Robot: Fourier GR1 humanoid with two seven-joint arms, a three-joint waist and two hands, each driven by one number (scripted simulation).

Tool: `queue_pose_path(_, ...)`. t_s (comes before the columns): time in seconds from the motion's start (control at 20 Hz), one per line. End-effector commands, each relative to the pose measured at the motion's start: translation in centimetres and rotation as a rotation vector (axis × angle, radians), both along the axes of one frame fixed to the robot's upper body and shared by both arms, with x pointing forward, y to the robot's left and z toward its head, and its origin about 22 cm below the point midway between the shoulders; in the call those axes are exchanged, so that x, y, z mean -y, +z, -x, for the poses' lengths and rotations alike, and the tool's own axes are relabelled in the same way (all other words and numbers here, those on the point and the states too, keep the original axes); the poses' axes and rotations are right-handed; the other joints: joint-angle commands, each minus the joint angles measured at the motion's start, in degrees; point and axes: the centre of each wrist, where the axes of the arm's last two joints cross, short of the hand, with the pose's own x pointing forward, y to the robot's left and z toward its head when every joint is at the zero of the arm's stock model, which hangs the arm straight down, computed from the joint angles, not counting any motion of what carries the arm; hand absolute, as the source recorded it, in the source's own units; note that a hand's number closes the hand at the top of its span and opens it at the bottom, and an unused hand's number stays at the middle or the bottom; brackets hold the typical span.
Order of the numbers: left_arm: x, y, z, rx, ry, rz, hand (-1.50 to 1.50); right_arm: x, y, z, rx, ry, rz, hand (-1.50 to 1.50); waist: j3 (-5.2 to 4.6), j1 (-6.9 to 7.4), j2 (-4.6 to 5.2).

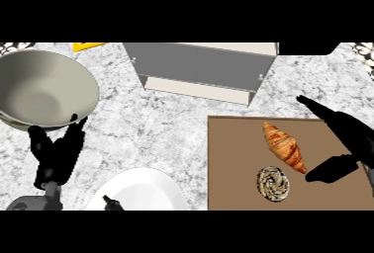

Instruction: Pick the croissant from the tray and place it in the tiered shelf

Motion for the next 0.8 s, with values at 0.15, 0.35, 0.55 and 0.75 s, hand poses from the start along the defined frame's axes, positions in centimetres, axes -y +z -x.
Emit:
queue_pose_path(0.15, 0.4, -0.3, -0.3, -0.088, -0.035, 0.050, 0.00, 0.1, -2.4, -2.3, 0.032, -0.006, 0.034, -1.50, -0.45, 0.26, 0.46)
queue_pose_path(0.35, 0.2, -2.2, 0.5, -0.074, -0.019, 0.025, 0.00, -1.0, -2.7, -3.1, 0.039, 0.003, -0.040, -1.50, -0.47, 0.07, 0.42)
queue_pose_path(0.55, 0.1, -2.4, 0.8, -0.072, -0.013, 0.031, 0.00, 0.5, -4.9, -2.8, 0.050, 0.020, -0.040, -1.50, -0.46, 0.05, 0.42)
queue_pose_path(0.75, -0.6, -1.4, -0.6, -0.087, 0.000, 0.027, 0.00, -2.3, -4.0, -2.6, 0.031, 0.063, -0.032, -1.50, -0.49, -0.23, 0.35)
